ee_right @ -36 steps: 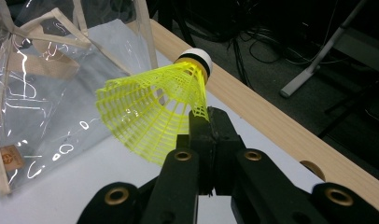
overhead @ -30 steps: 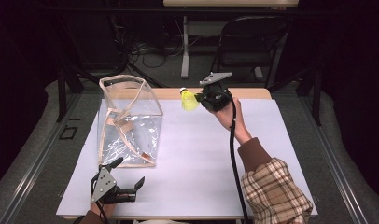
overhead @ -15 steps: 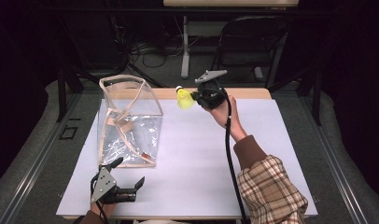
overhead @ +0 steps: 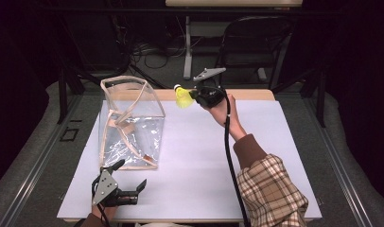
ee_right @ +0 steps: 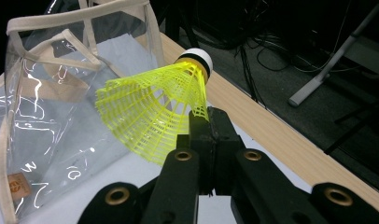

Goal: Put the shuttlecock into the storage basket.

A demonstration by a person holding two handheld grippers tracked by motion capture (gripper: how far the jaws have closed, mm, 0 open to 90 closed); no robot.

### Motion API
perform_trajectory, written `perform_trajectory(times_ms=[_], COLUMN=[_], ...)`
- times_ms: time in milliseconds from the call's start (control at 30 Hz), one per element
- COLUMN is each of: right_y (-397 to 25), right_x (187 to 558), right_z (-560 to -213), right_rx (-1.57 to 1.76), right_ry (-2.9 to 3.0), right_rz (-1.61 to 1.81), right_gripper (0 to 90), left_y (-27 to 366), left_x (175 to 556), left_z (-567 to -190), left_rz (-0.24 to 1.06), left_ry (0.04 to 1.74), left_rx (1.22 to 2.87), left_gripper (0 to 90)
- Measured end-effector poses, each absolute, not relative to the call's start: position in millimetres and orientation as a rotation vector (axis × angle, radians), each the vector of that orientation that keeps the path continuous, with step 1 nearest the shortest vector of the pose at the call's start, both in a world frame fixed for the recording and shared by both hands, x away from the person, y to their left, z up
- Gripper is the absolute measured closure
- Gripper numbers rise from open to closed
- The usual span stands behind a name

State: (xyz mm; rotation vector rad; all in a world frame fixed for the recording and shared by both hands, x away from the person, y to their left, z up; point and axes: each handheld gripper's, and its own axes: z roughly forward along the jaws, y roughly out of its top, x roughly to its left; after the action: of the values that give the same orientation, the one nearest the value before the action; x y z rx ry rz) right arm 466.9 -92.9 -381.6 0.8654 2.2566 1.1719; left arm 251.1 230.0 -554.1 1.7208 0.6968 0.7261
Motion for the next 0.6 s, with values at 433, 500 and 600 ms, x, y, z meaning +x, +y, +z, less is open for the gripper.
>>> perform_trajectory(times_ms=[433,500,600], right_y=[-82.9,-81.6,-79.7], right_x=[473.0,474.0,475.2], right_z=[-378.0,-377.2,-375.7], right_rx=[0.862,0.862,0.864], right_ry=[2.257,2.258,2.26], right_rz=[1.195,1.198,1.2], right_gripper=[90.0,90.0,90.0], left_y=[230.0,230.0,230.0], left_x=[251.5,251.5,251.5], left_z=[-554.3,-554.3,-554.3], left_rz=[0.724,0.724,0.724], left_ry=[0.699,0.699,0.698], left_rx=[1.718,1.717,1.717], left_gripper=[0.1,0.1,0.1])
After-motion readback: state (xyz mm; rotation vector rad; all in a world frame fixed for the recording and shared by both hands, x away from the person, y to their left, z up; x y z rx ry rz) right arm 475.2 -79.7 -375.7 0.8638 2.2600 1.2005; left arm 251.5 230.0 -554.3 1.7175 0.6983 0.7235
